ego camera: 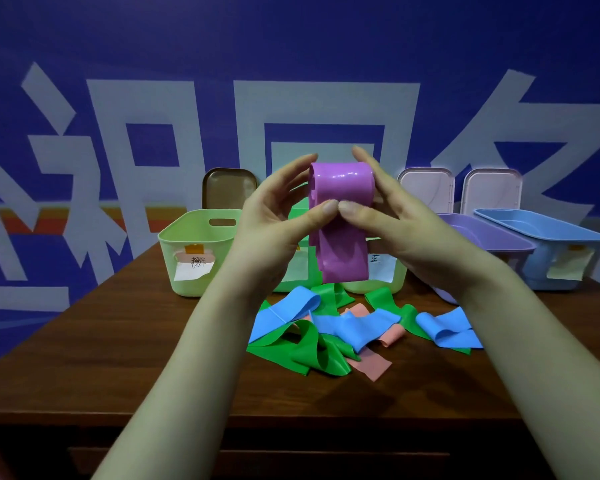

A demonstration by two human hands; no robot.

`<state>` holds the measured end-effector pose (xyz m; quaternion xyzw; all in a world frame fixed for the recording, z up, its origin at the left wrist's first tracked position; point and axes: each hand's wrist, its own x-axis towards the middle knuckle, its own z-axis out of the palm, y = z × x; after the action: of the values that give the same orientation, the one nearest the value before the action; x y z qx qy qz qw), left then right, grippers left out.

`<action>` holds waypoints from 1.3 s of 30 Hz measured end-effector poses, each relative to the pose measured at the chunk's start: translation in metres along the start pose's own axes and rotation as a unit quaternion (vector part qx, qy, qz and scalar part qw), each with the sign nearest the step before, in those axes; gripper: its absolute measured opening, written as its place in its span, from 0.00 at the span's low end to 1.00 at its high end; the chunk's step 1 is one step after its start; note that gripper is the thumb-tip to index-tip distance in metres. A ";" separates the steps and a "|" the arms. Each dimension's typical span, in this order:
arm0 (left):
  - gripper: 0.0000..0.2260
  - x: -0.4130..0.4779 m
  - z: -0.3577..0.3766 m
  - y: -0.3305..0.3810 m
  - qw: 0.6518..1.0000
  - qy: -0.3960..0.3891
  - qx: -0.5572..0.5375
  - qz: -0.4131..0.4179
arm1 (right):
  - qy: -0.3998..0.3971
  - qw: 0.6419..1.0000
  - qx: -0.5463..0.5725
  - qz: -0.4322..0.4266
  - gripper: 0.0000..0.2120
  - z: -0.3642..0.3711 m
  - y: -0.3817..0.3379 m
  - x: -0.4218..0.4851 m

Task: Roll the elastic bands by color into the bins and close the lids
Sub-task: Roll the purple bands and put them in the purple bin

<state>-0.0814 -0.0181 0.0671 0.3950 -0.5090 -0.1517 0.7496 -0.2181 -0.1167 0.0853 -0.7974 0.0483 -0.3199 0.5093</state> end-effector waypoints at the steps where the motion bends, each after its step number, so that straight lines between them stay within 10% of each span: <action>1: 0.27 0.000 -0.001 0.000 1.000 -0.004 -0.001 0.004 | 0.002 1.000 0.019 0.005 0.37 0.002 0.000 0.000; 9: 0.27 -0.003 0.000 0.000 0.998 -0.052 -0.025 0.028 | 0.034 0.997 0.068 -0.009 0.25 0.006 0.005 0.004; 17: 0.31 0.000 -0.002 0.007 0.996 -0.057 -0.057 0.036 | 0.012 0.993 0.107 -0.049 0.28 -0.001 0.001 0.001; 24: 0.14 0.000 0.003 0.011 0.998 -0.030 0.014 -0.047 | 0.012 0.992 0.087 -0.089 0.30 -0.001 -0.002 0.000; 39: 0.24 -0.003 -0.002 0.016 0.995 -0.042 0.044 -0.081 | 0.026 0.993 0.082 -0.081 0.35 -0.003 0.004 0.000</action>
<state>-0.0837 -0.0046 0.0765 0.4610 -0.5123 -0.2061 0.6947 -0.2188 -0.1207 0.0826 -0.7456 -0.0290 -0.3838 0.5440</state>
